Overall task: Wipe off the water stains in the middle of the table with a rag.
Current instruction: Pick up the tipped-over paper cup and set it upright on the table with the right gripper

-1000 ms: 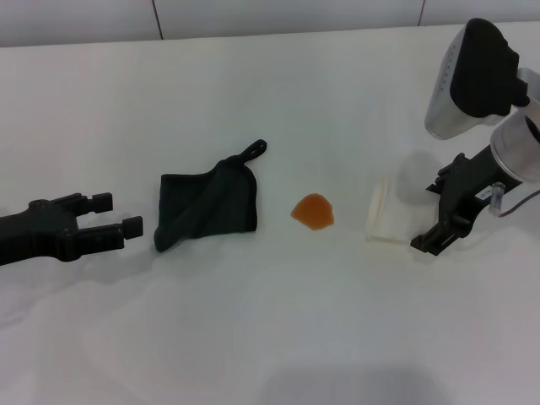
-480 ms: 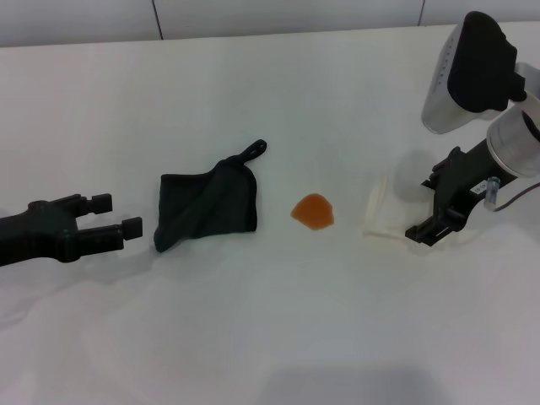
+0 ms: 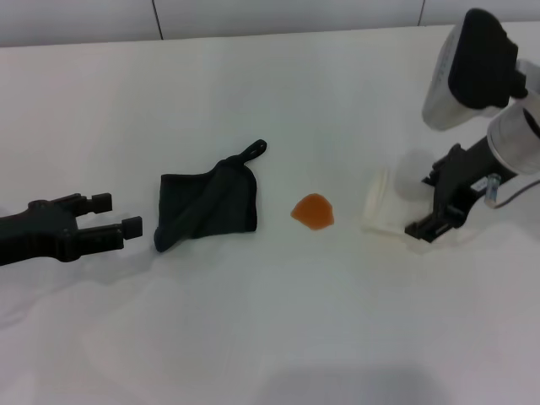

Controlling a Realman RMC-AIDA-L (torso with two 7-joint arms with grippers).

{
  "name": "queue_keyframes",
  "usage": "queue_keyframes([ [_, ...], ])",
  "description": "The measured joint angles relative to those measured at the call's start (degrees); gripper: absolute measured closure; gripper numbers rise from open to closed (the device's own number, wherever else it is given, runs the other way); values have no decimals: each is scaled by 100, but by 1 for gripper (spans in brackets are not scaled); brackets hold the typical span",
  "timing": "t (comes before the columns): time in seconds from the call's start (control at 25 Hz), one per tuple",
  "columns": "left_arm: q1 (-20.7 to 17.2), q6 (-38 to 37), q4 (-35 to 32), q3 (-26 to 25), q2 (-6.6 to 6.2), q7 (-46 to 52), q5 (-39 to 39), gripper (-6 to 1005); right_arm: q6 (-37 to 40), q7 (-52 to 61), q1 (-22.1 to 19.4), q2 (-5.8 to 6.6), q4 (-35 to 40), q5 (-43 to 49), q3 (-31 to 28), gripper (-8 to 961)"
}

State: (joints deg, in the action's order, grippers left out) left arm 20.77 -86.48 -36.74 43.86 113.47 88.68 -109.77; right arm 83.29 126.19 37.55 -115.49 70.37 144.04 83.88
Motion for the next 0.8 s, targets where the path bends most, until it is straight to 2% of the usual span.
queue_keyframes([
  [0.32,-17,25,0,0,-18,0,0,187,29,-11,-282,9,765,-338,-438,230],
  [0.52,9,60,0,0,-13,0,3,189,-381,-484,-741,9,888,-1277,-814,230],
  [0.8,24,66,0,0,-15,0,8,191,-1141,-1910,-1510,4,538,-2867,-855,230],
])
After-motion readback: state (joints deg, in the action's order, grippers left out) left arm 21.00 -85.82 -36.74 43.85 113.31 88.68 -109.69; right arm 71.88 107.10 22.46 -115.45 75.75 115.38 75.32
